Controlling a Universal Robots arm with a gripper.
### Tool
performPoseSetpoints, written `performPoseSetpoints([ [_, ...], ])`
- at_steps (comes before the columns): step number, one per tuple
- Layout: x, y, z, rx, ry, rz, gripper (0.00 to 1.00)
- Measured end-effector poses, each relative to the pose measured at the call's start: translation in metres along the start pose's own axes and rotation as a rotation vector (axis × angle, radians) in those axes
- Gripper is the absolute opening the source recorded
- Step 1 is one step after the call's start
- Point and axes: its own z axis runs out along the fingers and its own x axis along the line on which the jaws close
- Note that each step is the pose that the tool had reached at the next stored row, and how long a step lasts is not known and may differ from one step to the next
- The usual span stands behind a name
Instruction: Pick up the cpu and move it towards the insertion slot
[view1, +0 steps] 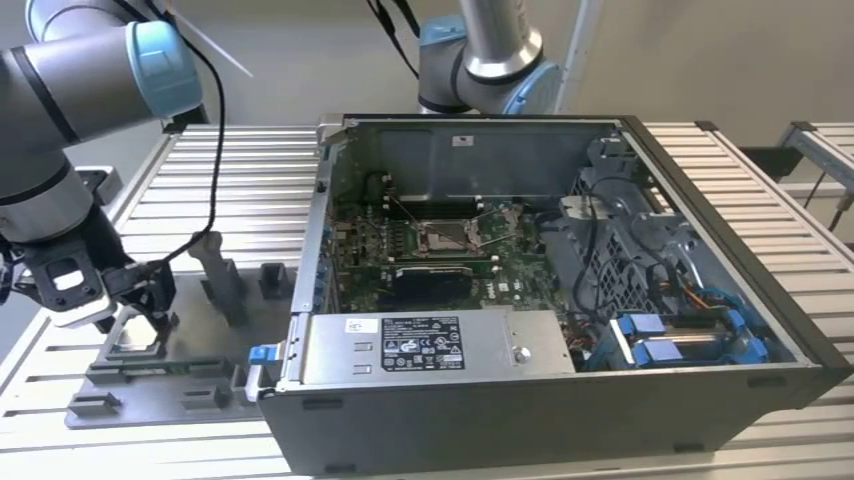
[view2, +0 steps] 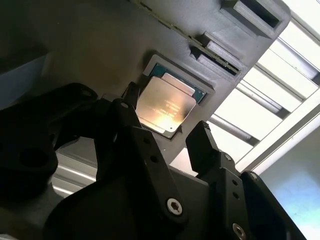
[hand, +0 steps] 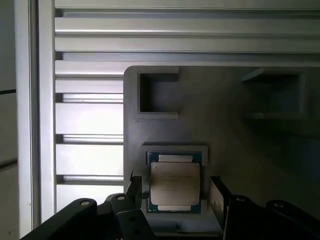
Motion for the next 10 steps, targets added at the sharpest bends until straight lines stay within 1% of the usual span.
performPoseSetpoints([
  [10,0.0002,-0.003,0.0087,0.0,0.0,-0.002,1.0],
])
